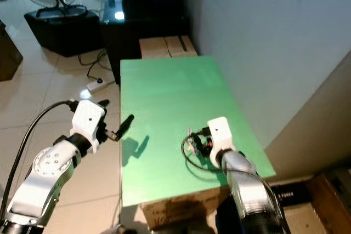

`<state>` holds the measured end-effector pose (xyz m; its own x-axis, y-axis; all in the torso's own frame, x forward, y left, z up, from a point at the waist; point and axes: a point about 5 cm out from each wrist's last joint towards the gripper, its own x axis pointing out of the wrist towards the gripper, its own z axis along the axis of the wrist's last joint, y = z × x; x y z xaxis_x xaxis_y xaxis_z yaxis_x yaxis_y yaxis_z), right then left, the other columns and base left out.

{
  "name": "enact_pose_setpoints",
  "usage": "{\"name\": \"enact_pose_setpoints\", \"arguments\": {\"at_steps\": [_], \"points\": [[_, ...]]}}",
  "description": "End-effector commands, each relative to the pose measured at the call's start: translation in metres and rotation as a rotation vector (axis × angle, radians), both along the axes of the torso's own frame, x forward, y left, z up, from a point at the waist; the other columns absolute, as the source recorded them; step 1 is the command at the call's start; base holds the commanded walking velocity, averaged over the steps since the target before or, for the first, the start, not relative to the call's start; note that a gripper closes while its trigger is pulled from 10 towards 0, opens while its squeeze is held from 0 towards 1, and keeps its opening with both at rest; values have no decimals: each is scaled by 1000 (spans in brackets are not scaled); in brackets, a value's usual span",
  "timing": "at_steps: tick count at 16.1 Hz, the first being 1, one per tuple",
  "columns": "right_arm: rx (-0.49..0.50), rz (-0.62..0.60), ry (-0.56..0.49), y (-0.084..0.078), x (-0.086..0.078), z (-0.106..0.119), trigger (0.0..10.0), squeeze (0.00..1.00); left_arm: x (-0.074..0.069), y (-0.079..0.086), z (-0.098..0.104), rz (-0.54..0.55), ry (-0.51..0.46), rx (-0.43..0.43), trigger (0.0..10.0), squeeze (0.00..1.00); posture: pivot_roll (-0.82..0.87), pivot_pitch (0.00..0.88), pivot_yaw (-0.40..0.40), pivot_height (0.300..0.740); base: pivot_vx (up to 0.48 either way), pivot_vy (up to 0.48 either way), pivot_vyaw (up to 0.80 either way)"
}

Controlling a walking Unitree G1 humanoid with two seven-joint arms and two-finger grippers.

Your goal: Hang keys on a hook

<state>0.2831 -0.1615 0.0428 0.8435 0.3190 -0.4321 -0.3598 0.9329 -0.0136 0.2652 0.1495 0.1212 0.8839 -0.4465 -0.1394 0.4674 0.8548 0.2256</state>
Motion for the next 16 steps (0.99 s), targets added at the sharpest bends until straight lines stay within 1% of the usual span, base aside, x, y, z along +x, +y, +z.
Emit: {"name": "enact_pose_setpoints", "arguments": {"at_steps": [1, 2, 4, 5, 6, 9, 10, 11, 12, 13, 15, 16], "points": [[1, -13, 14, -8, 6, -4, 10000, 1000, -2, 0, 3, -28, 6, 14, 10000, 0, -109, 136, 33, 740, 0, 0, 0], [-2, -44, 38, -16, 17, -9, 10000, 1000, -5, 3, 6, -40, 18, 30, 10000, 0, -84, 163, 47, 740, 0, 0, 0], [-11, -49, 54, -21, 23, -10, 10000, 1000, -6, 4, 8, -49, 25, 45, 10000, 0, -64, 182, 57, 740, 0, 0, 0], [4, -56, 71, -25, 26, -11, 10000, 1000, -8, 6, 10, -55, 30, 54, 10000, 0, -47, 199, 65, 740, 0, 0, 0], [-7, -66, 88, -31, 30, -12, 10000, 1000, -10, 10, 12, -59, 37, 69, 10000, 0, -19, 218, 77, 740, 0, 0, 0], [-36, -93, 119, -46, 33, -13, 10000, 1000, -15, 14, 14, -61, 53, 88, 10000, 0, -14, 226, 79, 740, 0, 0, 0], [-66, -75, 123, -49, 31, -14, 10000, 1000, -15, 13, 14, -61, 54, 87, 10000, 0, -19, 222, 77, 740, 0, 0, 0], [-97, -47, 124, -50, 30, -13, 10000, 1000, -14, 13, 14, -62, 53, 86, 10000, 0, -23, 215, 75, 740, 0, 0, 0], [-84, -37, 129, -50, 30, -13, 10000, 1000, -13, 12, 15, -62, 50, 84, 10000, 0, -28, 208, 74, 740, 0, 0, 0], [-48, -21, 138, -47, 31, -12, 10000, 1000, -12, 11, 16, -63, 46, 80, 10000, 0, -30, 203, 72, 740, 0, 0, 0], [11, 56, 157, -37, 30, -12, 10000, 1000, -10, 11, 18, -63, 44, 78, 10000, 0, -41, 198, 77, 740, 0, 0, 0], [67, 106, 172, -29, 29, -12, 10000, 1000, -8, 11, 19, -67, 41, 77, 10000, 0, -49, 193, 77, 740, 0, 0, 0]]}}
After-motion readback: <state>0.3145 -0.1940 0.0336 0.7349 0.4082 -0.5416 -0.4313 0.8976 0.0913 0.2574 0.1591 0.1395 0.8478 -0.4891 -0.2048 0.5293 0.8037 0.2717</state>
